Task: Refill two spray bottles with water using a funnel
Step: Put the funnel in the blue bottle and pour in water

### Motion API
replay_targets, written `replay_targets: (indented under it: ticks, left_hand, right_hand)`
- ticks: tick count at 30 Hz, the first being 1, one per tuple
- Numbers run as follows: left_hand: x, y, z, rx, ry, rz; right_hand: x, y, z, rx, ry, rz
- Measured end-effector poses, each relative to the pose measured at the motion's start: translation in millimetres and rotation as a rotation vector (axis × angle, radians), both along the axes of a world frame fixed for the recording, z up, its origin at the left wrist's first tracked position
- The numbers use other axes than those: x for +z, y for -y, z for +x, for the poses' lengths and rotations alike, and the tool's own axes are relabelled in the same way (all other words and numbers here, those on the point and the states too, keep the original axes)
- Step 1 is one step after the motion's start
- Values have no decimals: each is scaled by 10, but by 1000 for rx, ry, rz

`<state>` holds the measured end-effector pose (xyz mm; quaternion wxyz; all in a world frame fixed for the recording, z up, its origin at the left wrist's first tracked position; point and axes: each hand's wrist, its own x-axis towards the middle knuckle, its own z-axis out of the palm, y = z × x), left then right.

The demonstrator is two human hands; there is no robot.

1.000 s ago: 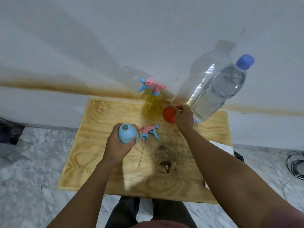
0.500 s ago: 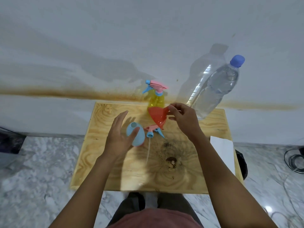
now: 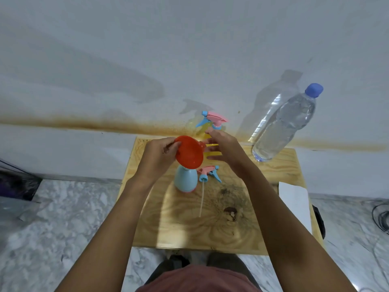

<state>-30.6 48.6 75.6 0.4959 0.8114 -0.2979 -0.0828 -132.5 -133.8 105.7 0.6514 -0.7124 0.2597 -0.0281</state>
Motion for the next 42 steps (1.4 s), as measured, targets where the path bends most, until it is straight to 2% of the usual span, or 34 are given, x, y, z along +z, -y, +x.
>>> replay_targets:
  ticks: [5, 9, 12, 13, 16, 19, 28, 36, 42]
  left_hand:
    - [31, 2, 45, 3, -105, 65]
    - [155, 44, 18, -28, -235, 16]
    - [131, -4, -10, -73, -535, -164]
    - [41, -48, -26, -76, -578, -155]
    - [-409, -195, -126, -90, -434, 154]
    - [-778, -202, -239, -94, -381, 267]
    - [-1129, -47, -406, 49, -334, 158]
    - [-1107, 32, -456, 22, -285, 88]
    - [-1121, 41, -451, 38, -288, 106]
  right_hand:
    - [-38, -77, -133, 118, 88, -275]
    - [-155, -111, -99, -43, 98, -432]
    - [-158, -83, -112, -181, 48, -448]
    - [-153, -77, -124, -200, 27, -416]
    - [-154, -71, -152, -239, -35, -316]
    - [-175, -107, -143, -255, -102, -253]
    - [-323, -279, -81, -219, -170, -297]
    - [-432, -438, -78, -211, -146, -466]
    - [-511, -453, -72, -222, -153, -505]
